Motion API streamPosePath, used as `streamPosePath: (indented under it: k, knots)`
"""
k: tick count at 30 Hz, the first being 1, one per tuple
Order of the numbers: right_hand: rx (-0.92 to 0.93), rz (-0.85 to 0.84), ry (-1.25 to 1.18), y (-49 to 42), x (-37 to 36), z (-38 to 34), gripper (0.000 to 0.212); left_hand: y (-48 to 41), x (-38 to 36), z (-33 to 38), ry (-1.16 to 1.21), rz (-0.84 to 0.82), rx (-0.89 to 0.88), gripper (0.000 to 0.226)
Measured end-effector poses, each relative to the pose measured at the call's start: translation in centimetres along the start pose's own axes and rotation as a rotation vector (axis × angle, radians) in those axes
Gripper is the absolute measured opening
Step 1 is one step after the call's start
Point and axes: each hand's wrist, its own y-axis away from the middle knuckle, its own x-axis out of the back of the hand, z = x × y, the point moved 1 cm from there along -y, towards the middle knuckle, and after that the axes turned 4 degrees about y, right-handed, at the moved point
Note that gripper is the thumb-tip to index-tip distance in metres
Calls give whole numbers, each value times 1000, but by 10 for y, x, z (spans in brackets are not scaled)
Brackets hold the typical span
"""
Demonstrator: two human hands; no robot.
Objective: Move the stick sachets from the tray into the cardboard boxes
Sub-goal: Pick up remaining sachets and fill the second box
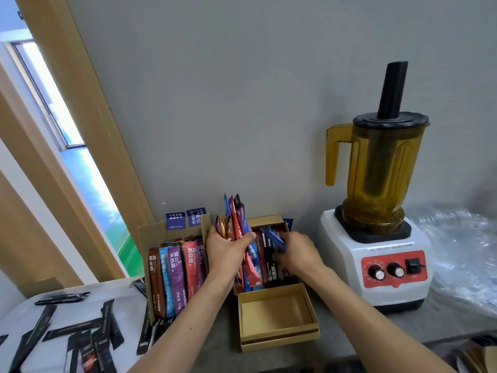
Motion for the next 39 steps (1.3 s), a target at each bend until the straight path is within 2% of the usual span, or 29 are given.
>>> streamPosePath:
  k: [2,4,7,10,11,13,15,17,20,22,29,36,39]
  knots:
    - [6,11,118,5,-1,-2,33,0,-1,-3,-9,4,15,52]
    - [-11,26,101,7,-2,-2,38,1,-2,-5,-12,4,24,55]
    - [-75,-14,-194,5,7,-2,33,2,-3,-4,-11,3,34,55]
    - [-115,-259,-530,2,20,-2,22,1,-2,0,-6,-27,26,50]
    - [-120,-346,-634,2,23,-1,23,0,-2,1,-5,-45,21,51]
    - [-144,-473,-840,3,23,0,45,-1,-4,5,-19,-77,11,54]
    - [-210,-525,-1037,3,21,0,63,-2,-6,8,-31,-78,-3,54]
    - [-231,-505,-1136,5,20,-1,58,-2,-6,10,-38,-62,-10,54]
    - [-180,-441,-1091,9,22,1,30,-2,-7,10,-34,-66,-3,55]
    - [-131,-428,-1106,10,25,2,22,-3,-7,9,-44,-69,3,56]
    - [-12,-410,-1065,15,33,-2,25,-1,-6,14,-64,-49,-6,53]
    - [96,-312,-827,10,34,-4,22,1,-6,16,-14,-19,-27,45]
    - [159,-326,-710,9,38,-5,28,2,-7,21,49,26,-76,35]
